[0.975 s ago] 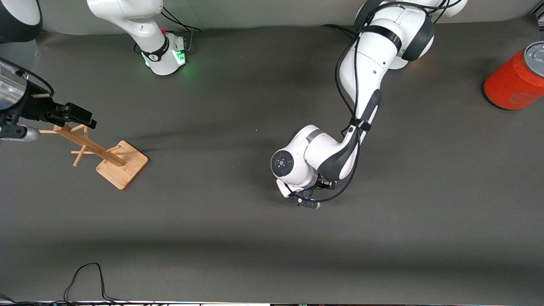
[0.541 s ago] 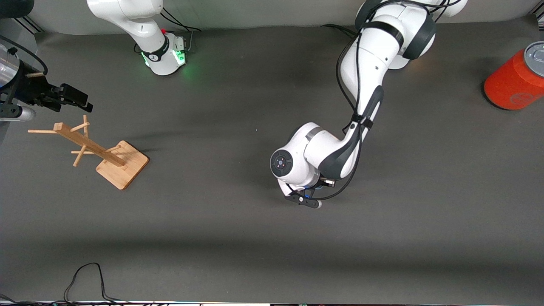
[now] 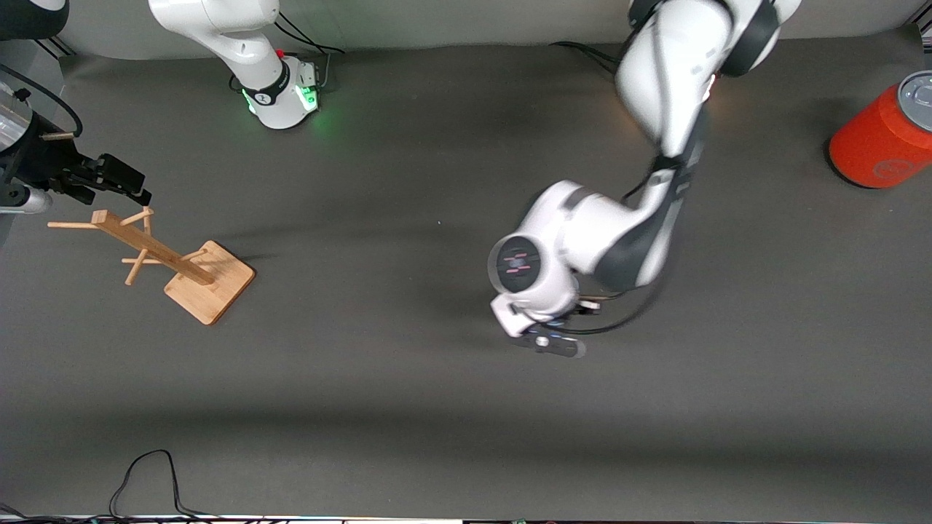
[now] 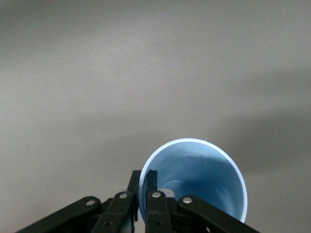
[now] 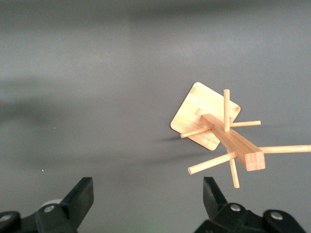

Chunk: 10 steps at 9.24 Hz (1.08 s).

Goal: Rotate and upright cup with both arms

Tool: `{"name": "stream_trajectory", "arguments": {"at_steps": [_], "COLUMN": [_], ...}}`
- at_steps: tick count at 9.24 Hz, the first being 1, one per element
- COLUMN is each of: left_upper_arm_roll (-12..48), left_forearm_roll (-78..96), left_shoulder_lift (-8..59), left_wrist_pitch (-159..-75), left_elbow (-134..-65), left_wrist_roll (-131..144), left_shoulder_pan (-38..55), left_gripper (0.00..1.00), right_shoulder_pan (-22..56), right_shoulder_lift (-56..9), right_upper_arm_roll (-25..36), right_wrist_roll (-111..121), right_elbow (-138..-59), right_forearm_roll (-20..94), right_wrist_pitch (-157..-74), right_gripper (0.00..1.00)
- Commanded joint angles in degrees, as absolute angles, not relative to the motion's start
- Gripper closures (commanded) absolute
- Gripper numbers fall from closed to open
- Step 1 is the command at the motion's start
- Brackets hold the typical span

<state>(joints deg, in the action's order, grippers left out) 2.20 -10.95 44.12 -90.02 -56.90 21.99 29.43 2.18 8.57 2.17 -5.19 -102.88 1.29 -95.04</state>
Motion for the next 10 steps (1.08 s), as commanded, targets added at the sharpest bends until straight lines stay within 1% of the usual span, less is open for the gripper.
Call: {"name": "stream_trajectory", "arguments": {"at_steps": [1, 2, 3, 4, 5, 7, 8, 10], "left_upper_arm_roll": [2.64, 2.72, 2.64, 2.64, 2.72, 2.72, 2.64, 2.55], "left_forearm_roll": [-4.16, -0.65, 1.04, 1.23, 1.23, 1.14, 0.79, 0.62], "left_shoulder_lift": [27.93, 21.77, 17.62, 15.93, 16.08, 19.49, 21.95, 25.91], "left_wrist_pitch": [-97.85, -106.52, -116.7, -126.46, -134.39, -150.57, -156.3, -164.06], "left_elbow": [-75.23, -86.11, -96.23, -103.64, -108.58, -114.58, -115.65, -116.54], "left_wrist_roll": [20.66, 20.57, 20.57, 21.52, 22.06, 26.51, 29.76, 33.47], "left_shoulder_pan": [23.14, 20.94, 20.57, 20.74, 21.26, 23.8, 25.73, 28.03], "left_gripper": [1.0, 1.0, 1.0, 1.0, 1.0, 1.0, 1.0, 1.0], "right_shoulder_pan": [2.2, 2.2, 2.2, 2.2, 2.28, 2.29, 2.29, 2.29], "right_shoulder_lift": [9.49, 9.67, 9.67, 9.67, 9.67, 9.84, 9.84, 10.02], "right_upper_arm_roll": [0.8, 0.7, 0.7, 0.7, 0.7, 0.7, 0.7, 0.7], "right_wrist_roll": [-4.75, -4.83, -4.83, -4.83, -4.83, -5.44, -5.45, -5.45], "right_elbow": [-104.41, -105.02, -105.38, -105.99, -106.17, -106.96, -106.96, -107.14], "right_forearm_roll": [-0.87, -1.75, -1.84, -2.89, -3.42, -3.52, -3.52, -5.44], "right_wrist_pitch": [-95.89, -96.15, -96.24, -97.02, -97.21, -97.91, -98.0, -97.91], "right_gripper": [0.0, 0.0, 0.0, 0.0, 0.0, 0.0, 0.0, 0.0]}}
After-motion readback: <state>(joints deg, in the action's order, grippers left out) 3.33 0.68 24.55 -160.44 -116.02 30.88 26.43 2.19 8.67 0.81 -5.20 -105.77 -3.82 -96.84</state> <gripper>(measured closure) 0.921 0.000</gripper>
